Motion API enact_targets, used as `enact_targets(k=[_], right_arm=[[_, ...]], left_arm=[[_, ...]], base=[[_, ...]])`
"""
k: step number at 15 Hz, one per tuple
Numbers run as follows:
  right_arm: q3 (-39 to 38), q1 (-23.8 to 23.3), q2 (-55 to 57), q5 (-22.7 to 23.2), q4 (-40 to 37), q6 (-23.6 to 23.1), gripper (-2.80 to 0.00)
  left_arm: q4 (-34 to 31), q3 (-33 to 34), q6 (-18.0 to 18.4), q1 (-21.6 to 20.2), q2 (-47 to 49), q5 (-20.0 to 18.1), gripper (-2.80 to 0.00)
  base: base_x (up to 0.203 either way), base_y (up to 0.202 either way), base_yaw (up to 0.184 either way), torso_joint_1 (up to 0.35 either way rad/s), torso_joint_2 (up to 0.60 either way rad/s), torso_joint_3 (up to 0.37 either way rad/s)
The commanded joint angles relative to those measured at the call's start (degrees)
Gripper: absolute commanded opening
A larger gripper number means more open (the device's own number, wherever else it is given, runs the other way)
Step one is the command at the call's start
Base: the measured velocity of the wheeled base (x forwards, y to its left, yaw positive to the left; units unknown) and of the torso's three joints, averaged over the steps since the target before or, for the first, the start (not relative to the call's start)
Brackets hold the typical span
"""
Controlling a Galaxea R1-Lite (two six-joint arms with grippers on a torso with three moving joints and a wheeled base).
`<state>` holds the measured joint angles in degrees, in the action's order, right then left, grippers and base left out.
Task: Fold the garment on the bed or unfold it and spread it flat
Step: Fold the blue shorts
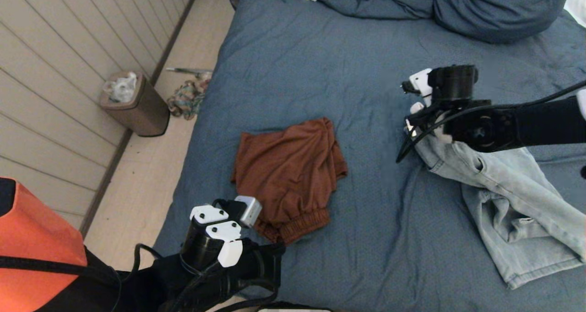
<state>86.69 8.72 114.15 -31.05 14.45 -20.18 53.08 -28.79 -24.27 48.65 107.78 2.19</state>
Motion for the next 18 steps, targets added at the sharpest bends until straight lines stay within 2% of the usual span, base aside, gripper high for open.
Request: enact_targets(k=[1, 4, 8, 12, 18], right_arm=[[3.5, -5.9, -2.7, 0.7, -0.1, -0.1, -2.8], [9.2, -12.6, -1.6, 1.0, -0.4, 0.1, -2.8], [15.8, -16.1, 1.9, 1.2, -0.4, 2.9, -2.8], [24.9, -19.4, 10.0, 1.2, -0.5, 6.0, -2.8], [25.5, -21.5, 12.1, 3.7, 0.2, 7.1, -2.8]], left_arm=[[0.3, 0.1, -0.2, 0.4, -0.1, 0.0, -2.8], [0.3, 0.1, -0.3, 0.4, -0.1, 0.0, -2.8], [0.3, 0.0, -0.3, 0.4, 0.2, 0.0, -2.8], [0.4, 0.0, -0.3, 0.4, 0.0, 0.0, -2.8], [0.4, 0.1, -0.3, 0.5, -0.6, 0.0, -2.8]], base=[[0.0, 0.0, 0.0, 0.0, 0.0, 0.0], [0.0, 0.0, 0.0, 0.0, 0.0, 0.0], [0.0, 0.0, 0.0, 0.0, 0.0, 0.0], [0.0, 0.0, 0.0, 0.0, 0.0, 0.0], [0.0, 0.0, 0.0, 0.0, 0.0, 0.0]])
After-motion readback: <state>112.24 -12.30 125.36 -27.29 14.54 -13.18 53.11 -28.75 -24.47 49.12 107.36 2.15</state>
